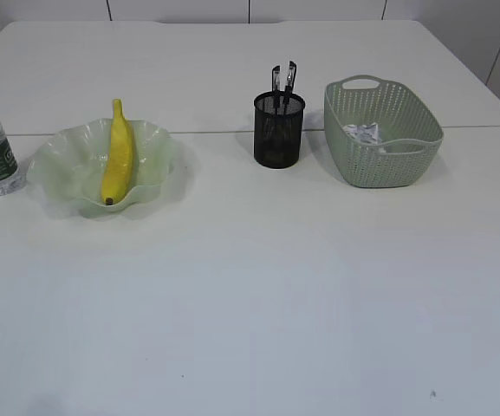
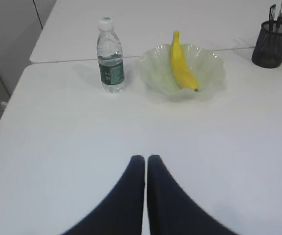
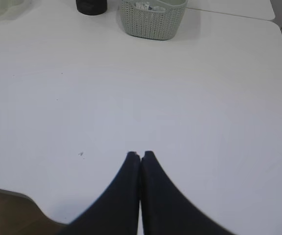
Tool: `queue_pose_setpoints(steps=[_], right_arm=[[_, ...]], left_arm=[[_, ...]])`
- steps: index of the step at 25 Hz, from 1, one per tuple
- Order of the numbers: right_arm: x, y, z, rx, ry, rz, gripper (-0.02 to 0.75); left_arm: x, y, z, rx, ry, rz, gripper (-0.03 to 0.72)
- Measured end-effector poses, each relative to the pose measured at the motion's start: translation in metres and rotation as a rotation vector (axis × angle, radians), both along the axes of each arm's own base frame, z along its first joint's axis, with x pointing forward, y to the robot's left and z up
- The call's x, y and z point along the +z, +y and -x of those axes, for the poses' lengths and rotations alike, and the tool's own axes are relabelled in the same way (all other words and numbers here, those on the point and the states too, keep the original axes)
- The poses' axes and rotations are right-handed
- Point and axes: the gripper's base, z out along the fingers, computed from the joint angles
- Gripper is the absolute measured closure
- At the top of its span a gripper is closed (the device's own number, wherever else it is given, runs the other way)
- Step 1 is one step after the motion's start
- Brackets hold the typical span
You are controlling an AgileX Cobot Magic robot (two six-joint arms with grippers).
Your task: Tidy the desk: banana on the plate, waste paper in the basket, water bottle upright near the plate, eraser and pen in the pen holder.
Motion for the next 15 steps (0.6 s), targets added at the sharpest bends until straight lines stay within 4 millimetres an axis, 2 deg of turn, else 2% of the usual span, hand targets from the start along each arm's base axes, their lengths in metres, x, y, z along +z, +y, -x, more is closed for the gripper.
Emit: queue_pose_setpoints(steps=[4, 9, 15], right_arm=[[0.000, 0.000, 0.000, 0.000, 0.002, 0.000, 0.748], [0.000, 0.000, 0.000, 0.000, 0.002, 0.000, 0.748], [0.000, 0.000, 0.000, 0.001, 0.002, -0.001, 0.748]], left_arm=[[-0.020, -0.003, -0.010, -0.015, 0.073, 0.010, 0.707], [-0.031, -0.003, -0.012, -0.017, 0.145, 0.011, 0.707], [-0.034, -0.003, -0.012, -0.016, 0.166, 0.010, 0.707]])
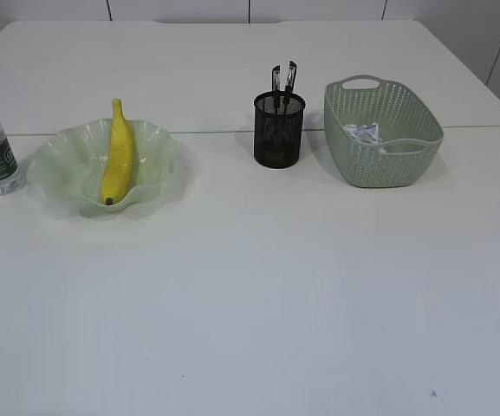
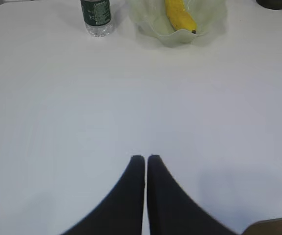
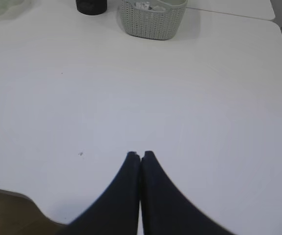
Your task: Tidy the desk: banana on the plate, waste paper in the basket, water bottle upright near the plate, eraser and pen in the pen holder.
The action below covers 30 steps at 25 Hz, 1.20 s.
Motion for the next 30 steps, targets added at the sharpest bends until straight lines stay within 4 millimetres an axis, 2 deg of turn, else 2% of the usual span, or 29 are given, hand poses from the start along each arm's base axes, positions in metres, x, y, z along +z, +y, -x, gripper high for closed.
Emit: queue_pose_setpoints(steps=[15, 23, 30], right_arm=[[0.0000, 0.0000, 0.0002, -0.017, 0.000, 0.002, 0.748], [0.0000, 0.0031, 0.0043, -0.311, 0.000, 0.002, 0.748], [0.0000, 0.0035, 0.0048, -0.354, 0.000, 0.003, 0.748]], left_arm=[[0.0001, 0.0017, -0.0001, 0.012, -0.002, -0.018, 0.707], [0.0001, 0.0017, 0.0000, 0.041, -0.001, -0.019, 0.707], [0.0001, 0.0017, 0.0001, 0.047, -0.001, -0.019, 0.707]])
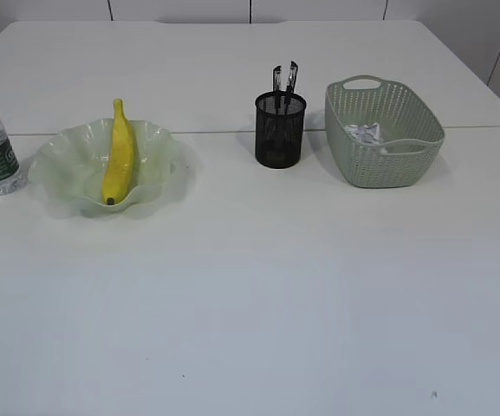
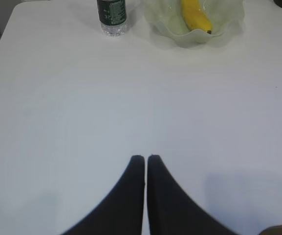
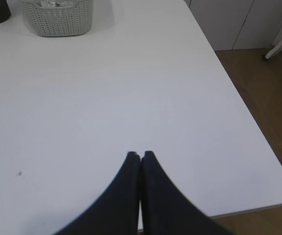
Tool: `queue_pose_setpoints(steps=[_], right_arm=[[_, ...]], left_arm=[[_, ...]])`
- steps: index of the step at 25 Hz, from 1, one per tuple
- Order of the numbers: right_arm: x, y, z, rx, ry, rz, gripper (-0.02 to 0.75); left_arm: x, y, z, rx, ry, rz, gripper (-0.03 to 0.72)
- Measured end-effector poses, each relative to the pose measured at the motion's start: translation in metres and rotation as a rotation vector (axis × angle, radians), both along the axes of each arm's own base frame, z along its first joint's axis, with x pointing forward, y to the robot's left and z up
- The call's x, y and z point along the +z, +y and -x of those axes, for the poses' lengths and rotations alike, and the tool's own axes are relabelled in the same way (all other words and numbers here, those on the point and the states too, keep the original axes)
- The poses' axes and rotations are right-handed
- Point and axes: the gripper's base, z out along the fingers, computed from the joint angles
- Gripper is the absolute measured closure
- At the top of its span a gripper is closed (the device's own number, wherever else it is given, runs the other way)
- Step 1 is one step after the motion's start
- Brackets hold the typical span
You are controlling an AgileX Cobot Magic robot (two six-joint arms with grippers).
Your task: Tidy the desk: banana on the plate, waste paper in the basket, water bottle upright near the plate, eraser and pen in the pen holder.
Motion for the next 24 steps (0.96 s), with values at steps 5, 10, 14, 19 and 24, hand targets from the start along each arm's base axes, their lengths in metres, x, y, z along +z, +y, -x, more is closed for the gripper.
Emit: queue_pose_setpoints(steps=[5, 10, 14, 19, 24], right_arm=[[0.0000, 0.0000, 0.0000, 0.000, 0.000, 0.000, 0.748], [0.0000, 0.0000, 0.0000, 0.000, 0.000, 0.000, 0.748], [0.0000, 0.0000, 0.0000, 0.000, 0.000, 0.000, 0.748], [0.0000, 0.0000, 0.0000, 0.000, 0.000, 0.000, 0.748], [0.0000, 0.0000, 0.0000, 0.000, 0.000, 0.000, 0.748]], left_arm=[[0.0000, -0.0004, 0.0003, 0.053, 0.000, 0.000, 0.707], [0.0000, -0.0005, 0.0003, 0.071, 0.000, 0.000, 0.707], [0.0000, -0.0006, 0.0003, 0.070, 0.000, 0.001, 0.707], [0.0000, -0.0006, 0.0003, 0.070, 0.000, 0.001, 0.707], [0.0000, -0.0006, 0.0003, 0.070, 0.000, 0.001, 0.707]])
